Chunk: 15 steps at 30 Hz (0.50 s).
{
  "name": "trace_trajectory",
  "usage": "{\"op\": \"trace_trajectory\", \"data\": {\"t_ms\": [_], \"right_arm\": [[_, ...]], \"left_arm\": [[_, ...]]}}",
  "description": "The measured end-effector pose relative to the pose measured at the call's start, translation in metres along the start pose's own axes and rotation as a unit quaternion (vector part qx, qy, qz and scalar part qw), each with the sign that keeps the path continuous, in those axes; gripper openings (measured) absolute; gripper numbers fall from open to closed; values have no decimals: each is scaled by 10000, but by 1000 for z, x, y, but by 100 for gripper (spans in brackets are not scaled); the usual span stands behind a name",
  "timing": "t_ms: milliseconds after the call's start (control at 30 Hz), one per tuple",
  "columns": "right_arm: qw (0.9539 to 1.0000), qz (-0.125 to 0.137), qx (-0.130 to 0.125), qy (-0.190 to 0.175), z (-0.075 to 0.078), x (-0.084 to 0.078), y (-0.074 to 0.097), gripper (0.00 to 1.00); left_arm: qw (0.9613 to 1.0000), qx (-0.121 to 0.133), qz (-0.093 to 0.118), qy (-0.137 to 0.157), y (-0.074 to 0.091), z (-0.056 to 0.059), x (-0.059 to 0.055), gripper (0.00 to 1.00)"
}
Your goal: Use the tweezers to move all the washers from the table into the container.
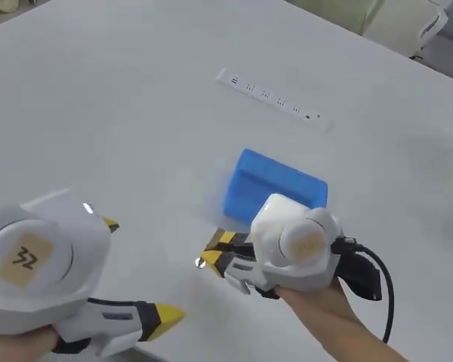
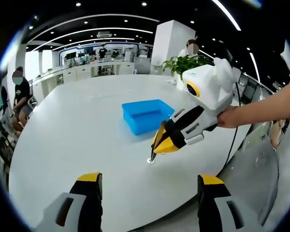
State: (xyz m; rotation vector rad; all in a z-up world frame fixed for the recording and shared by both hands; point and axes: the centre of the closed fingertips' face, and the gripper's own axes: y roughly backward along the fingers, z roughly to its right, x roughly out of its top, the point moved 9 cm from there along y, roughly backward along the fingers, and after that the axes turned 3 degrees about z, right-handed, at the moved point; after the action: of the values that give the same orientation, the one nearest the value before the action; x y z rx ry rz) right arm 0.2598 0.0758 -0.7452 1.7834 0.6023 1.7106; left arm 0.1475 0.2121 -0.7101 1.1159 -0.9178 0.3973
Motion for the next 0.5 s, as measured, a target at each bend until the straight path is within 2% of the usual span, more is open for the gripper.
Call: {"op": "trace_trajectory", "data": {"t_ms": [200,500], "right_arm": [[9999,-32,88,-144,1,-1,-3,3],[9999,-59,68,-132,2,0,-4,3]], "left_arm": [[10000,15,5,-6,0,-3,0,81],[10000,-8,-52,-57,-1,-3,-1,80]]}}
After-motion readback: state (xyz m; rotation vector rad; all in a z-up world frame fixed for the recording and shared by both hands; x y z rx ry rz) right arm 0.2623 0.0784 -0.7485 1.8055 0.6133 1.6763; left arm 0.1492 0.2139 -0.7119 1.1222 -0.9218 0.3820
